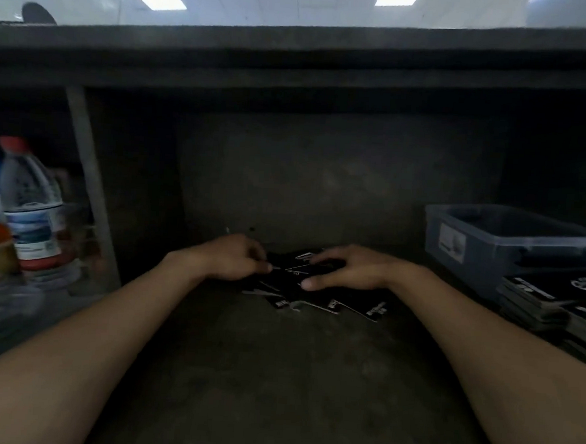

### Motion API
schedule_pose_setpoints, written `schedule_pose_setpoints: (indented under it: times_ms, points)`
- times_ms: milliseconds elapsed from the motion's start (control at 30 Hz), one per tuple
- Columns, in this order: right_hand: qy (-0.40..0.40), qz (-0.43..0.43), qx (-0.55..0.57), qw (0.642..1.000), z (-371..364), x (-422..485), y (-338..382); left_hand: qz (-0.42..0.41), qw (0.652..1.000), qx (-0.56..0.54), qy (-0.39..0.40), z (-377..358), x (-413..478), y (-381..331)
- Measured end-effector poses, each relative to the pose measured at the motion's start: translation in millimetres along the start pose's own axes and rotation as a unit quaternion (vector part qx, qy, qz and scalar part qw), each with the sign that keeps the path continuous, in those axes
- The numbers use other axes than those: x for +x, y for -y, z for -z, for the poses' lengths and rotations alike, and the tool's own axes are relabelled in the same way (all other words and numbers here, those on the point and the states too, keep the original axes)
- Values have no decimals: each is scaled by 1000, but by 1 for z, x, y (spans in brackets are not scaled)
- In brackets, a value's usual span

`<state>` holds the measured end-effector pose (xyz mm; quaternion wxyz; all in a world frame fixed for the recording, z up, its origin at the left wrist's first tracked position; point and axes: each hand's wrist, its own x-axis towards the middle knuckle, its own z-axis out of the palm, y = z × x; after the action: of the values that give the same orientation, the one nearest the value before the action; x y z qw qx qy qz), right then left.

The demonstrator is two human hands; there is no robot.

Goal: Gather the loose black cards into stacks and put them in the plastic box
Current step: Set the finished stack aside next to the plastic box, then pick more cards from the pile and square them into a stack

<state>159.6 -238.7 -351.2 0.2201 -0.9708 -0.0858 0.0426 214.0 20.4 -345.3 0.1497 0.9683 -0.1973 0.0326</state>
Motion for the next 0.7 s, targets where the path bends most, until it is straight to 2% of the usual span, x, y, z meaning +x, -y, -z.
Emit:
schedule_pose_setpoints:
  times_ms: [100, 167, 267, 300, 400, 500, 567, 633, 700]
  points:
    - [-31, 26, 69, 997, 12, -2, 0, 7, 995, -19, -97, 4, -5, 0]
    - [-65, -22, 27, 997, 19, -6, 5, -17, 997, -25, -71, -3, -6, -5]
    - [-12, -110, -74, 991, 22, -14, 15, -57, 996, -39, 55, -17, -8, -15]
    - [2, -117, -86, 989, 21, -16, 17, -65, 995, -30, 72, -19, -8, -18]
    - [-3, -92, -73, 993, 20, -19, 22, -82, 995, -42, 49, -10, -11, -22]
    - [-36, -65, 10, 997, 19, -21, 24, -70, 993, -91, 17, -2, -13, -18]
    - [-55, -77, 40, 995, 21, -22, 24, -61, 993, -98, -25, 0, -14, -17]
    - [-43, -107, 3, 993, 26, -26, 25, -60, 994, -75, -50, -3, -14, -16]
    - [2, -130, -71, 989, 29, -30, 27, -66, 997, -44, -6, -6, -16, -19]
